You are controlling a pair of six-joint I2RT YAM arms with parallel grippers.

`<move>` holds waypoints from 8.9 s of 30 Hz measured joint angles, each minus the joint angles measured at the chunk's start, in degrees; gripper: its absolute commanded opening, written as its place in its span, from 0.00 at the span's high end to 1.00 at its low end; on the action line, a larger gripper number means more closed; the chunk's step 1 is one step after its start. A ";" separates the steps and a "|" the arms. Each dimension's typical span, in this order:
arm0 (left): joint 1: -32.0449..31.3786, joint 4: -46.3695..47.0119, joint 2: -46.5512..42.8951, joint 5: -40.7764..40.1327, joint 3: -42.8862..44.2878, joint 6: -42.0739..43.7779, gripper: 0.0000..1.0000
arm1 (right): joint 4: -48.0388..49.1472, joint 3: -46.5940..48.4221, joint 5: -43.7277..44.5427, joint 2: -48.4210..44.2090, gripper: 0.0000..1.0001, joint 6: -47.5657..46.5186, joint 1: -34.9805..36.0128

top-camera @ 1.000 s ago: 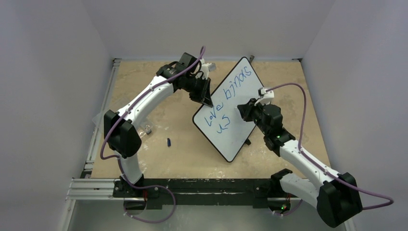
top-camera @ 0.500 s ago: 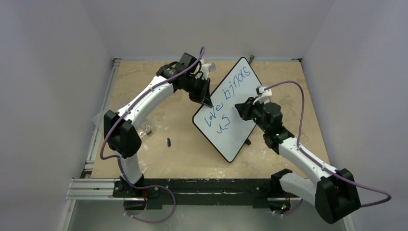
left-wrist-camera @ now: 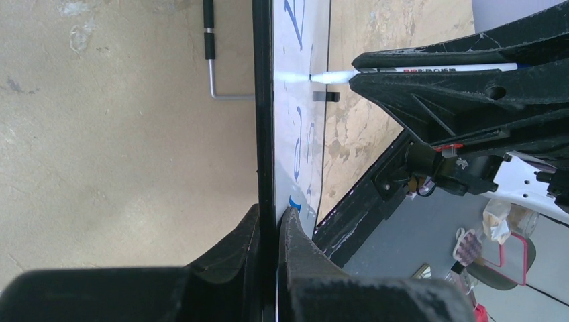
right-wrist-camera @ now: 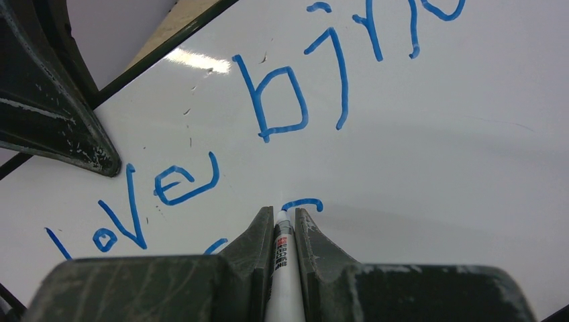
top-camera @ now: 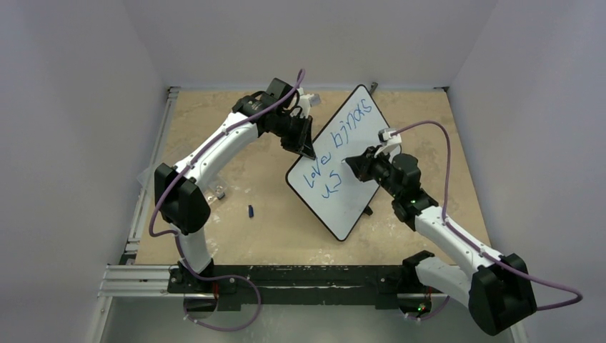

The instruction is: Write a sentence on the whiteboard

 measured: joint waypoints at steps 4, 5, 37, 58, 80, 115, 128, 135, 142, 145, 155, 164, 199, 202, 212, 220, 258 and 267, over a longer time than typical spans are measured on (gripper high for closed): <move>0.00 -0.04 0.00 -0.02 0.07 0.04 1.00 | -0.50 -1.14 -0.22 -1.09 1.00 0.48 0.02; 0.00 -0.07 0.00 -0.02 0.04 0.04 1.00 | -0.70 -1.33 -0.20 -1.36 1.00 0.59 0.00; 0.00 -0.24 0.00 -0.48 0.04 0.33 1.00 | -4.24 3.65 6.34 2.78 1.00 2.05 -0.02; 0.00 -0.13 0.00 -0.09 0.04 0.28 1.00 | -7.37 2.34 9.79 0.81 1.00 1.86 0.02; -0.04 0.20 -0.02 0.28 0.04 0.33 1.00 | -12.52 10.03 9.75 1.38 1.00 0.13 0.31; -0.04 0.13 -0.02 0.07 0.04 0.39 1.00 | -7.34 5.03 9.38 2.62 1.00 1.14 0.26; -0.04 0.15 -0.02 0.09 0.04 0.39 1.00 | -8.70 1.44 11.54 -0.26 1.00 1.18 0.28; -0.04 0.11 -0.02 0.04 0.04 0.39 1.00 | -10.34 2.34 12.96 0.59 1.00 1.03 0.28; -0.04 0.20 -0.04 0.20 0.04 0.39 1.00 | -11.19 6.95 13.73 3.65 1.00 0.46 0.28; -0.04 0.24 -0.04 0.31 0.04 0.44 1.00 | -11.54 8.68 13.73 4.11 1.00 0.09 0.28; -0.31 0.26 -0.26 0.28 0.02 0.46 1.00 | -12.02 11.50 13.81 2.40 1.00 -0.13 0.28; -0.35 0.28 -0.33 0.26 0.02 0.48 1.00 | -12.33 14.91 14.29 5.62 1.00 -1.03 0.28; -0.35 0.17 -0.35 -0.24 -0.13 0.22 1.00 | -9.29 5.68 15.28 4.15 1.00 -0.98 -0.22; -0.35 0.20 -0.35 -0.22 -0.13 0.22 1.00 | -9.38 4.96 15.28 3.54 1.00 -0.87 -0.22; -0.35 0.20 -0.35 -0.24 -0.13 0.22 1.00 | -9.40 4.68 15.52 3.37 1.00 -0.48 -0.20; -0.35 0.22 -0.35 -0.22 -0.13 0.22 1.00 | -10.05 4.66 17.00 3.56 1.00 -0.11 -0.20; -0.37 0.44 -0.48 -0.11 -0.26 0.26 1.00 | -16.68 12.66 19.58 -4.17 1.00 -0.35 -0.20; -0.37 0.48 -0.48 0.02 -0.24 -0.02 1.00 | -18.32 12.68 19.76 -7.50 1.00 -0.07 -0.20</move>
